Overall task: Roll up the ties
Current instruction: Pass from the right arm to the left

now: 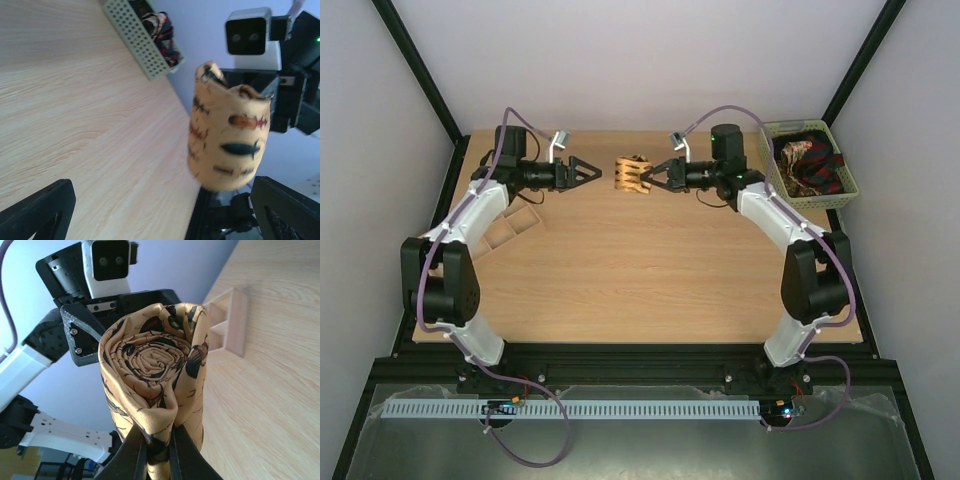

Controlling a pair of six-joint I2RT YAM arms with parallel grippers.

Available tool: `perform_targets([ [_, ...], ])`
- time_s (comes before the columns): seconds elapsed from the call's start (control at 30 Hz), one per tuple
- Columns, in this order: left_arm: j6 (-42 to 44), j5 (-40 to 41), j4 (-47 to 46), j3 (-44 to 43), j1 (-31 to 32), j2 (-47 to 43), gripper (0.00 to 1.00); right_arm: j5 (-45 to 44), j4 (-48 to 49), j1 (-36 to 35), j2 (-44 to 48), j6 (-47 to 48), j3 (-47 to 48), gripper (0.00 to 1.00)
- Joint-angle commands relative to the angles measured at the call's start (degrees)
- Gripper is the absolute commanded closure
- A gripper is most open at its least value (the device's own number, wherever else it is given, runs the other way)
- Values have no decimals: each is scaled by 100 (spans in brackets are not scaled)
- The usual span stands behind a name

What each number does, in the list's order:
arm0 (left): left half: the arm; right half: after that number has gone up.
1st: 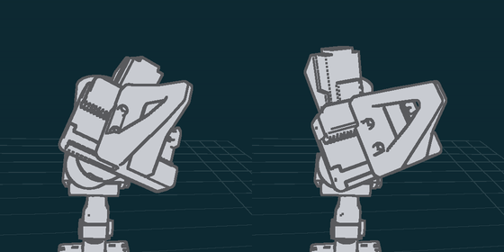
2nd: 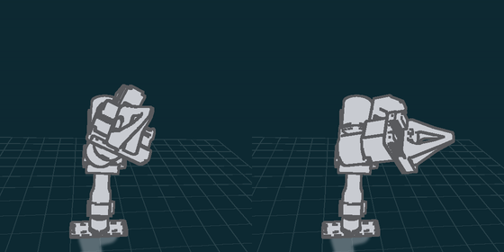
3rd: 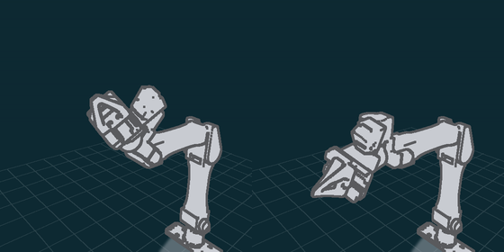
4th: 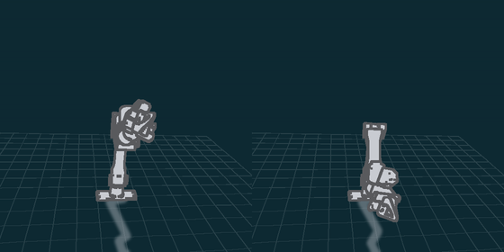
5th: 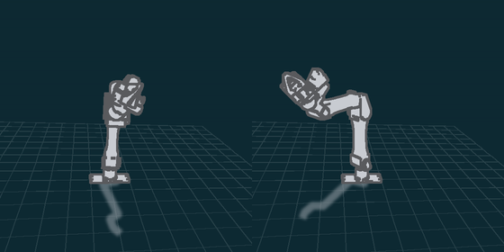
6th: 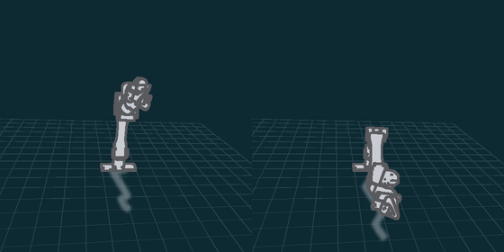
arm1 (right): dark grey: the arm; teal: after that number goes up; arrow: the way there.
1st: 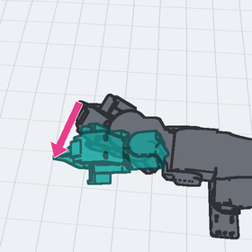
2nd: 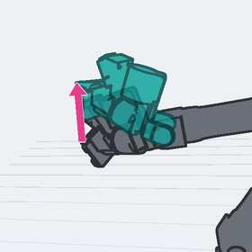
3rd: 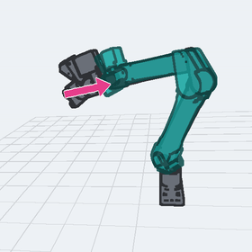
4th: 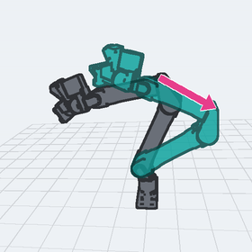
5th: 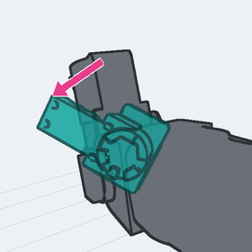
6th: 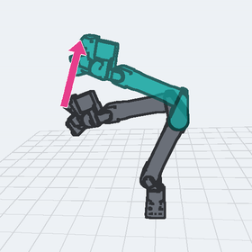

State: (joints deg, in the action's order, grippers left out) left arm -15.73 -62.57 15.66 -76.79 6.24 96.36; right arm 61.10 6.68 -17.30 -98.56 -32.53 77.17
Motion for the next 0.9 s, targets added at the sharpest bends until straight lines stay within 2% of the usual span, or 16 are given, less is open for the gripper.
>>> perform_targets([
  [0.0,-1369,-702,-1122,205,145,-203,1,265,826,-361,-152,-702,242,99],
  [0.1,-1179,-799,-1338,313,261,-288,1,213,626,-504,-128,-444,336,99],
  [0.17,-822,-680,-1346,480,247,-469,1,134,266,-566,-64,77,430,99],
  [0.27,-565,-482,-1982,1024,-43,-946,1,-62,-395,-573,120,924,477,99],
  [0.4,1245,417,-1780,1414,-84,-1847,1,-559,-1074,-573,595,2227,269,98],
  [0.47,1614,670,-1686,1510,6,-1995,1,-775,-1085,-573,867,2613,68,99],
  [0.57,1469,508,-1302,1197,88,-1715,1,-940,-680,-573,1284,2761,-379,99],
  [0.63,1096,63,-999,835,112,-1384,1,-921,-459,-573,1457,2635,-510,99],
  [0.77,-49,-504,-1513,524,240,-1055,1,-812,-204,-573,1473,2314,-577,99],
  [0.87,-65,-373,-1667,509,503,-1145,1,-724,-13,-573,1449,2092,-566,99],
])
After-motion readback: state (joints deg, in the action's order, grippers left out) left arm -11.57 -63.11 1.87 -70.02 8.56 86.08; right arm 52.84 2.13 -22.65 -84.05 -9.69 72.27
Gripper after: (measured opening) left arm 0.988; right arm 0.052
